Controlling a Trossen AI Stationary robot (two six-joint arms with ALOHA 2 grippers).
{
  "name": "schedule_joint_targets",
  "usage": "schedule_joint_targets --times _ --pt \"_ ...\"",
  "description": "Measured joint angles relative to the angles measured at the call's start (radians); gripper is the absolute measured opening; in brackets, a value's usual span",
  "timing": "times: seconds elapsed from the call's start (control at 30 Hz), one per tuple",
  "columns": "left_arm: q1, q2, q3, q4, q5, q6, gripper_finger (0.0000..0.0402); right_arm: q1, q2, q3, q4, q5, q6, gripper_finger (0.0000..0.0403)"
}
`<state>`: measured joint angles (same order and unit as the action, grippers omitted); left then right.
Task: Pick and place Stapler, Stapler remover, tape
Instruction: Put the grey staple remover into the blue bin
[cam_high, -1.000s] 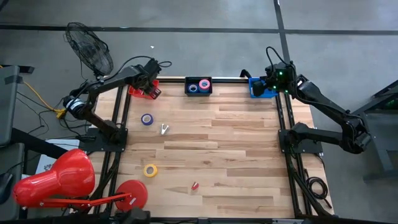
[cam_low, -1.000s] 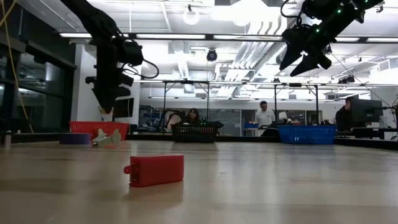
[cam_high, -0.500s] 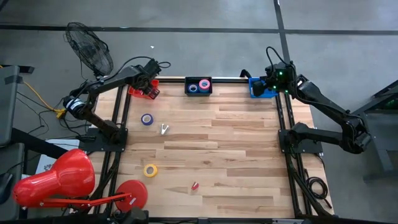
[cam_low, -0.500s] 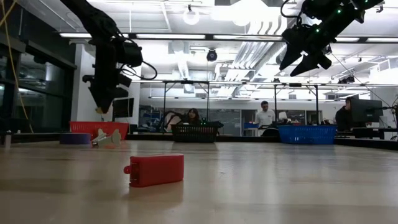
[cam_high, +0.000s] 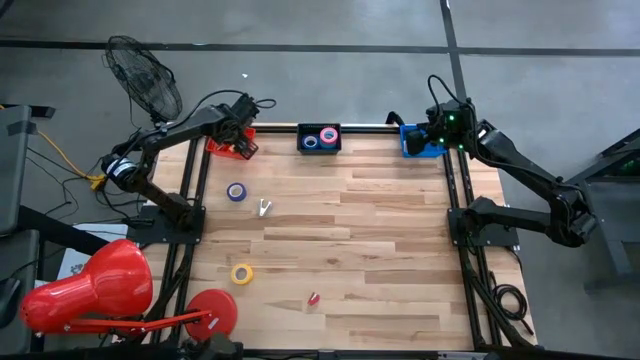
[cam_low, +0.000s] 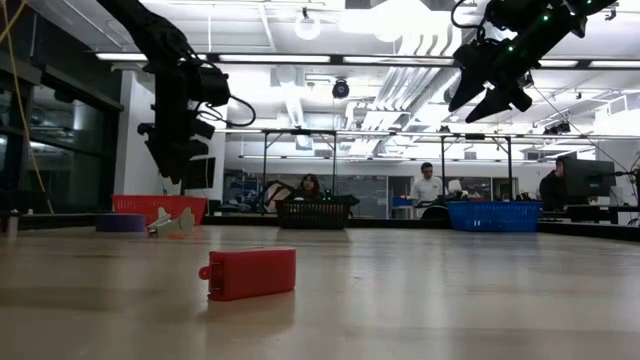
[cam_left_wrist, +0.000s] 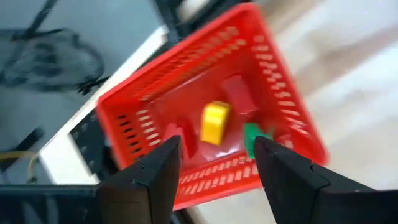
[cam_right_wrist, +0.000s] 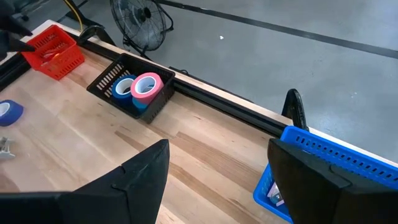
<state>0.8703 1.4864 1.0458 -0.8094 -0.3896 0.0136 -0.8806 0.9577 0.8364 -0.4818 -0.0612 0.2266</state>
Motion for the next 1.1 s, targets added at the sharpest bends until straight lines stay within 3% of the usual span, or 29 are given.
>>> schedule_joint_targets --times 0.23,0.47,0.77,0.97,1.1 --pt "-0.029 -0.03 0.0 -0.01 0.185 0.162 0.02 0.0 0.0 0.0 -0.012 -0.019 -0.011 0.0263" --pt "-0.129 -0.108 0.0 -0.06 0.212 0.154 0.02 0.0 0.0 0.0 -0.019 -0.023 -0.026 0.0263" --pt "-0.305 -0.124 0.0 -0.205 0.248 -0.076 0.02 0.0 0.0 0.0 -0.039 -0.045 -0.029 0.0263" --pt "-0.442 -0.124 0.0 -0.257 0.173 -0.263 0.02 0.0 0.0 0.0 -0.059 -0.062 -0.035 0.0263" --pt "-0.525 -0.124 0.0 -0.285 0.147 -0.311 0.0202 0.0 0.0 0.0 -0.067 -0.062 -0.052 0.0264"
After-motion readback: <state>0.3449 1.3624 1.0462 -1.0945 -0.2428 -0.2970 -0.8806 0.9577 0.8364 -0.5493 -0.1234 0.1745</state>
